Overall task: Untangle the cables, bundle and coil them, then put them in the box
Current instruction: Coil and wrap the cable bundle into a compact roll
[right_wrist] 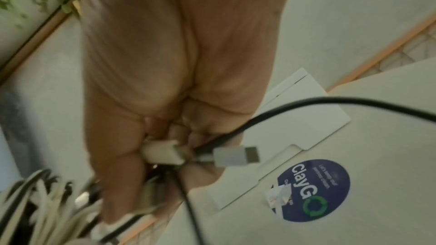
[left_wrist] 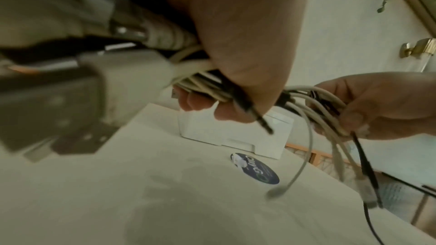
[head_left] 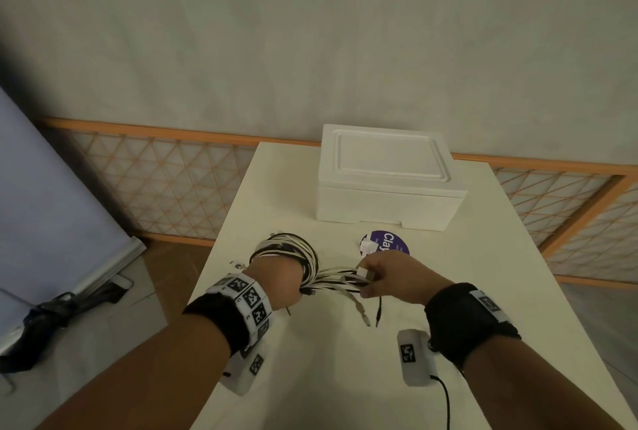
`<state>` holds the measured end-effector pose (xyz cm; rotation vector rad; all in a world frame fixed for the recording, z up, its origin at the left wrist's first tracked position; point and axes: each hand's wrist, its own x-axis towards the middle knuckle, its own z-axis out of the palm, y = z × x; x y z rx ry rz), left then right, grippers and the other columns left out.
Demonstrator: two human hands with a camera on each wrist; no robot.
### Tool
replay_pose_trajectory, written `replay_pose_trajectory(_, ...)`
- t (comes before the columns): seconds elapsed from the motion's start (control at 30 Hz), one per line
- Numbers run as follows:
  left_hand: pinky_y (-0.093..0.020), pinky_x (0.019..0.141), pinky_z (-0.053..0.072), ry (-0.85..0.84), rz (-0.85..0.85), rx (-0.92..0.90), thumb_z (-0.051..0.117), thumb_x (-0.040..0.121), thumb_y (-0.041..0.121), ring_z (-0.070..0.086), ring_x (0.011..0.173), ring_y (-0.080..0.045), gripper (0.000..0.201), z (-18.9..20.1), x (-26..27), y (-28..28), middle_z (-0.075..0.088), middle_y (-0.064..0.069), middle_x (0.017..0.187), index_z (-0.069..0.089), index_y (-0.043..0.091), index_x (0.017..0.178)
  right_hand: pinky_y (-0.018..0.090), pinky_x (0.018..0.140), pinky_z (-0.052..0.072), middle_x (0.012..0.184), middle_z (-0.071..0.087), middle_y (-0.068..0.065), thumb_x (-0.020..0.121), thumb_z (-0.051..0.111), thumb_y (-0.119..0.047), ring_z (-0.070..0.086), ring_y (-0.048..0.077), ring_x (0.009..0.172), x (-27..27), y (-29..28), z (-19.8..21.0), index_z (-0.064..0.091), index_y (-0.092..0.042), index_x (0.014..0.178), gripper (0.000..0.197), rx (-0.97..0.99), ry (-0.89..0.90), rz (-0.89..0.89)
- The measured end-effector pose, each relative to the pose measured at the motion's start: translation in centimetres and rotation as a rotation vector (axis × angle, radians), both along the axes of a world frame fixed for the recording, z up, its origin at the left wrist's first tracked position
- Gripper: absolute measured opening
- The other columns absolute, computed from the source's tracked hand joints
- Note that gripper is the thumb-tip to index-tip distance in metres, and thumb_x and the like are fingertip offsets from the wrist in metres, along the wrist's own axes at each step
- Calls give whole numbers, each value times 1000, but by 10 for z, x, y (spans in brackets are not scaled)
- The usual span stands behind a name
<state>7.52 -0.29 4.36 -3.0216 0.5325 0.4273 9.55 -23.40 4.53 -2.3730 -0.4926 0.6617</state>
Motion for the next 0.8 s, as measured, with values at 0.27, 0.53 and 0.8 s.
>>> replay_pose_trajectory(0.27, -32, 100, 40, -22, 138, 17, 51, 91, 38, 54, 115, -24, 39, 1, 16, 13, 60, -4, 123, 58, 13, 121, 20, 62, 36, 67, 48, -4, 82, 69, -40, 43, 4, 60, 5, -15, -3, 56, -11, 70, 34, -78, -63, -9)
replay_pose_trajectory(0.53, -27, 74, 42, -21, 167, 1, 52, 90, 32, 55, 83, -20, 16, 12, 17, 13, 44, 5, 69, 57, 17, 87, 37, 91, 48, 115, 57, 3, 76, 66, -26, 56, 23, 104, 6, -32, -10, 63, -17, 102, 28, -424, -310, -259)
replay_pose_trajectory(0.8, -29, 75, 49, -161, -42, -36, 54, 82, 22, 56, 79, -21, 6, 17, 13, -24, 56, 3, 77, 59, 21, 85, 45, 113, 25, 103, 69, -4, 77, 61, -31, 61, 15, 102, -16, 54, -23, 35, -20, 129, 59, -155, -509, 3)
